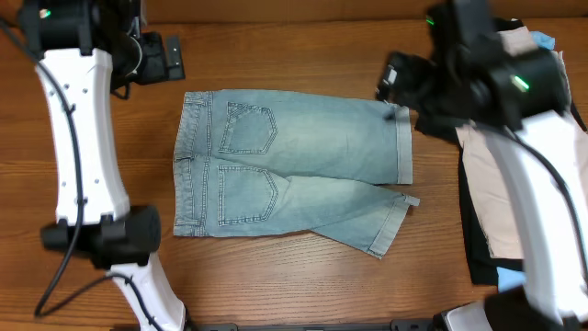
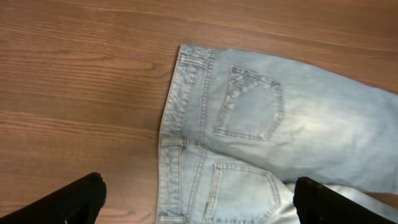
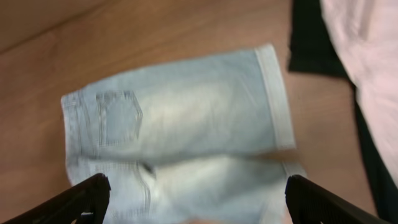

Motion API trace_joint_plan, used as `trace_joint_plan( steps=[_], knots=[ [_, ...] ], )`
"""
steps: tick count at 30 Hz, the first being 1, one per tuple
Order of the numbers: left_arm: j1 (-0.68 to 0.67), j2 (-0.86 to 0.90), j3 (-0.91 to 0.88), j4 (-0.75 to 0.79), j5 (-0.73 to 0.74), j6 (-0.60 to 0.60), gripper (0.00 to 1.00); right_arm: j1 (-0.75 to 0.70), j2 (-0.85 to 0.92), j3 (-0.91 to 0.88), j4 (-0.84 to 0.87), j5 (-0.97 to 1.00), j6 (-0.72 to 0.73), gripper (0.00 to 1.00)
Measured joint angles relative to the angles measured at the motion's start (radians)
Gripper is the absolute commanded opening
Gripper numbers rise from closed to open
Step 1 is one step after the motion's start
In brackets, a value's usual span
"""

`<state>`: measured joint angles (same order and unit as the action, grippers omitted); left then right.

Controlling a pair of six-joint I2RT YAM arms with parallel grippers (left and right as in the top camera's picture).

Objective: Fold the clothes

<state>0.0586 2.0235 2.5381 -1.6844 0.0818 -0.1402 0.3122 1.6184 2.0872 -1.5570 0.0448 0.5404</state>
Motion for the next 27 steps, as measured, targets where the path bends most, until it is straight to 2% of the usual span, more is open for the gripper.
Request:
trace_joint_plan(
  steps=[4,9,12,13,15,22,27],
  knots=[
    [-0.014,-0.182,-0.145,0.0,0.005,-0.005,1.0,0.051,-0.11,-0.004,-0.13,0.053,0.063,0.94],
    [-0.053,-0.415,-0.387,-0.003,0.004,-0.03,1.0,0.113,-0.236,-0.128,-0.136,0.09,0.138,0.94],
    [-0.059,-0.504,-0.543,0.019,-0.004,-0.065,1.0,0.117,-0.288,-0.264,-0.099,0.1,0.189,0.85],
    [-0.059,-0.527,-0.604,0.046,-0.009,-0.079,1.0,0.117,-0.299,-0.32,-0.07,0.105,0.204,0.79],
    [-0.059,-0.557,-0.726,0.096,-0.016,-0.119,1.0,0.118,-0.306,-0.438,0.005,0.109,0.24,0.72],
    [-0.059,-0.597,-1.131,0.335,-0.027,-0.291,1.0,0.117,-0.262,-0.877,0.383,0.116,0.333,0.69],
    [-0.059,-0.599,-1.363,0.517,-0.031,-0.391,0.99,0.117,-0.243,-1.099,0.6,0.109,0.372,0.67]
  ],
)
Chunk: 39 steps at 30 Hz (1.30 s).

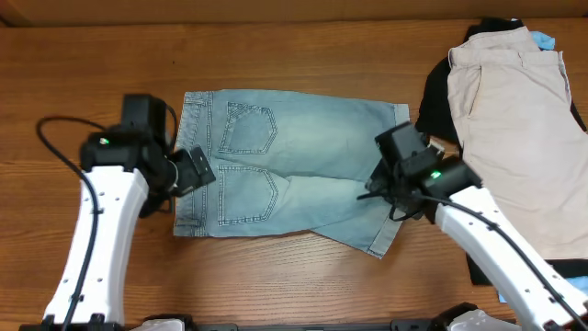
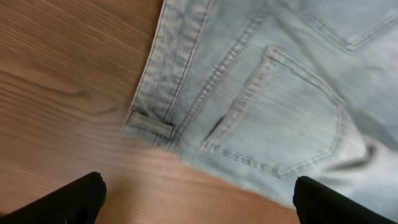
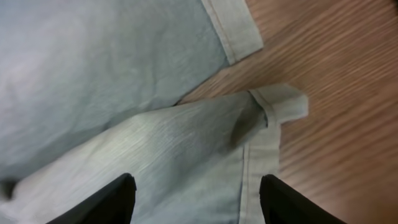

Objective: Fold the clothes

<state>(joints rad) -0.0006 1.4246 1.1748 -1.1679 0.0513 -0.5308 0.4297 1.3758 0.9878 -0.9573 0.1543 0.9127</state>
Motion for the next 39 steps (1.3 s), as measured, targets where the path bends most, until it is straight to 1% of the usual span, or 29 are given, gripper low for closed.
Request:
trace_joint_plan(
  steps=[3,7,8,9,10,11,12,13,15,20,24,26,30,33,39],
  knots=[
    [0.0,0.0,-0.106,0.082,-0.003,-0.045,0.99,0.0,0.027,-0.091,0.116,0.0,0.008,0.67],
    [0.0,0.0,-0.17,0.14,-0.003,-0.071,0.99,0.0,0.094,-0.177,0.282,0.002,-0.001,0.67],
    [0.0,0.0,-0.177,0.147,-0.003,-0.074,1.0,0.0,0.117,-0.188,0.303,0.002,-0.005,0.64],
    [0.0,0.0,-0.18,0.152,-0.003,-0.077,0.99,0.0,0.136,-0.194,0.311,0.002,-0.013,0.58],
    [0.0,0.0,-0.182,0.155,-0.003,-0.078,1.0,0.0,0.148,-0.195,0.311,0.002,-0.021,0.48],
    [0.0,0.0,-0.182,0.159,-0.005,-0.08,1.0,0.0,0.155,-0.195,0.314,0.004,-0.024,0.27],
    [0.0,0.0,-0.182,0.161,-0.005,-0.081,1.0,0.0,0.156,-0.195,0.312,0.002,-0.032,0.14],
    [0.0,0.0,-0.182,0.164,-0.008,-0.082,1.0,0.0,0.155,-0.195,0.305,0.003,-0.035,0.04],
    [0.0,-0.001,-0.182,0.168,-0.013,-0.082,1.0,0.0,0.153,-0.187,0.264,0.0,-0.039,0.04],
    [0.0,-0.002,-0.182,0.174,-0.019,-0.066,1.0,0.0,0.101,-0.121,0.067,-0.021,-0.077,0.04],
    [0.0,-0.003,-0.181,0.174,-0.023,-0.022,1.0,0.001,-0.01,0.012,-0.084,-0.067,-0.153,0.04],
    [0.001,-0.003,-0.181,0.174,-0.026,-0.008,1.0,0.002,-0.07,0.089,-0.113,-0.087,-0.2,0.04],
    [0.01,-0.003,-0.177,0.186,-0.027,0.011,1.0,0.002,-0.166,0.192,-0.103,-0.085,-0.292,0.04],
    [0.016,-0.003,-0.168,0.188,-0.027,0.018,1.0,0.002,-0.193,0.206,-0.116,-0.072,-0.336,0.04],
    [0.021,-0.005,-0.165,0.181,-0.026,0.054,1.0,0.029,-0.153,0.191,-0.252,-0.097,-0.366,0.04]
  ],
)
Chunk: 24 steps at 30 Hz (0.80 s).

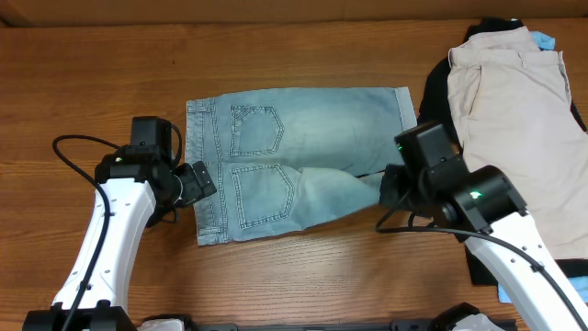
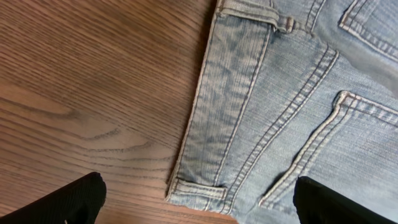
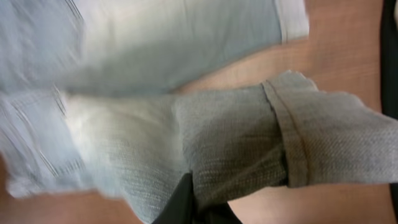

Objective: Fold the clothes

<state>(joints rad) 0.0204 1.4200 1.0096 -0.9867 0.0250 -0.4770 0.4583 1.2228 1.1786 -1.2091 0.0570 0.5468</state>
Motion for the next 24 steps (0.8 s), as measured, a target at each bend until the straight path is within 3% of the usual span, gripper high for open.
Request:
trace_joint_plan(
  steps=[1,2,5,7,10,13,24],
  knots=[
    [0.0,0.0,0.0,-0.003,0.0,0.006,1.0,0.013,0.003,-0.008,-0.028,-0.008,0.007,0.05],
    [0.0,0.0,0.0,-0.005,0.0,0.01,1.0,0.032,0.005,-0.017,-0.068,-0.018,0.021,0.12],
    [0.0,0.0,0.001,-0.01,0.0,0.022,1.0,0.089,0.007,-0.056,-0.201,-0.056,0.101,0.57],
    [0.0,0.0,0.001,-0.011,0.0,0.034,1.0,0.114,0.007,-0.078,-0.274,-0.074,0.144,0.73],
    [0.0,0.0,0.001,-0.011,0.0,0.053,1.0,0.132,0.007,-0.088,-0.322,-0.087,0.201,0.81],
    [0.0,0.0,0.001,-0.008,0.0,0.071,1.0,0.131,0.007,-0.088,-0.293,-0.093,0.221,0.82],
    [-0.004,0.003,0.002,0.019,0.053,0.211,1.0,0.048,0.006,-0.043,0.002,-0.093,0.108,0.87]
  ],
)
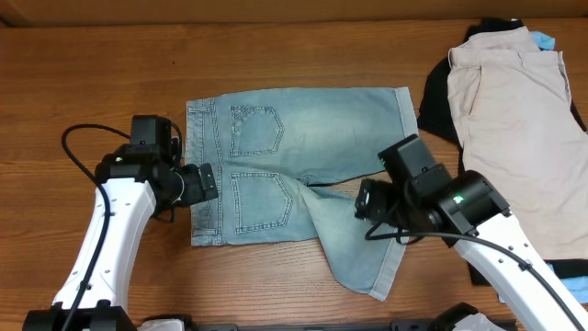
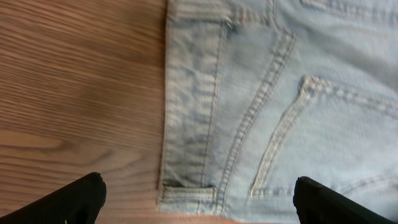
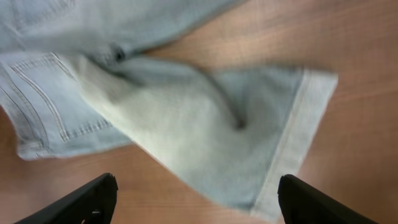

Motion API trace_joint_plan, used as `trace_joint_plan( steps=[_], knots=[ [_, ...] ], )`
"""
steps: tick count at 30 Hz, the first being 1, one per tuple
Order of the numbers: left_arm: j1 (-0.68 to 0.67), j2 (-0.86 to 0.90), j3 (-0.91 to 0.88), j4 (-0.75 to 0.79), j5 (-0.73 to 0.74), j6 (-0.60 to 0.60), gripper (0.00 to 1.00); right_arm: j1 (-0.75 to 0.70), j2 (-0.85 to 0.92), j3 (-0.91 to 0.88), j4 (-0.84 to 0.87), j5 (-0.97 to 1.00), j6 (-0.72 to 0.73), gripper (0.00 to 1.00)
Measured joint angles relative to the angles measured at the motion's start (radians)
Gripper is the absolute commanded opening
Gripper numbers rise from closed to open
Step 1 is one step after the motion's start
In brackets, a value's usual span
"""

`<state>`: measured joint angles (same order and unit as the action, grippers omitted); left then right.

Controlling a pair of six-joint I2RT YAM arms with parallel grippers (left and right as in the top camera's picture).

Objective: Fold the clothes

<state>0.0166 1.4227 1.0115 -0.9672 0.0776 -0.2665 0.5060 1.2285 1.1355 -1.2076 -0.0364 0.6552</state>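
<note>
Light blue denim shorts (image 1: 303,129) lie flat, back pockets up, with the waistband (image 2: 186,112) to the left. The upper leg lies straight to the right. The lower leg (image 1: 354,244) slants toward the front edge, its hem (image 3: 298,143) at the near right. My left gripper (image 1: 209,182) is open over the waistband's near corner, its fingers either side of it (image 2: 198,208). My right gripper (image 1: 366,207) hangs open above the slanted leg (image 3: 208,205) with nothing in it.
At the right edge lies a pile of clothes: beige trousers (image 1: 514,119) on a black garment (image 1: 439,101), with a blue bit (image 1: 544,40) at the back. Bare wooden table (image 1: 110,74) surrounds the shorts.
My right gripper was shut on the lower leg's hem, bunched up beside the upper leg. It is now open, and that leg lies spread out, slanting toward the front. The left gripper stayed open at the waistband.
Both arms were raised over the spread shorts. Then both grippers were low and open, left at the waistband, right at the lower leg's hem. The right one then held that hem, lifted and bunched. Now the leg is let go and lies slanted out.
</note>
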Motion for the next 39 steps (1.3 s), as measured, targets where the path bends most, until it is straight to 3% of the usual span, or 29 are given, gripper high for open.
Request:
trace_joint_plan(
  steps=[7,16,30,31,32,34,35,37,39],
  knots=[
    [-0.076,0.1,0.0,-0.066,0.046,0.018,0.93,-0.063,0.0,0.001,0.066,0.008,-0.054,0.88],
    [-0.101,0.199,-0.049,-0.123,0.03,-0.093,0.83,-0.066,0.0,0.001,0.071,0.044,-0.074,0.88],
    [-0.115,0.199,-0.176,-0.01,-0.031,-0.164,0.75,-0.066,0.002,0.001,0.082,0.079,-0.079,0.88],
    [-0.115,0.2,-0.176,-0.009,-0.039,-0.168,0.7,-0.066,0.002,0.001,0.082,0.079,-0.08,0.88],
    [-0.115,0.2,-0.176,-0.008,-0.05,-0.174,0.54,-0.066,0.003,0.001,0.082,0.079,-0.08,0.88],
    [-0.115,0.199,-0.176,-0.009,-0.073,-0.178,0.37,-0.066,0.005,0.001,0.082,0.081,-0.079,0.88],
    [-0.115,0.199,-0.176,-0.009,-0.087,-0.179,0.22,-0.066,0.006,0.001,0.083,0.081,-0.08,0.88],
    [-0.115,0.199,-0.176,-0.009,-0.114,-0.177,0.1,-0.066,0.006,0.001,0.083,0.081,-0.079,0.88],
    [-0.115,0.199,-0.175,-0.02,-0.148,-0.175,0.09,-0.066,0.007,0.001,0.084,0.082,-0.079,0.88]
  ],
)
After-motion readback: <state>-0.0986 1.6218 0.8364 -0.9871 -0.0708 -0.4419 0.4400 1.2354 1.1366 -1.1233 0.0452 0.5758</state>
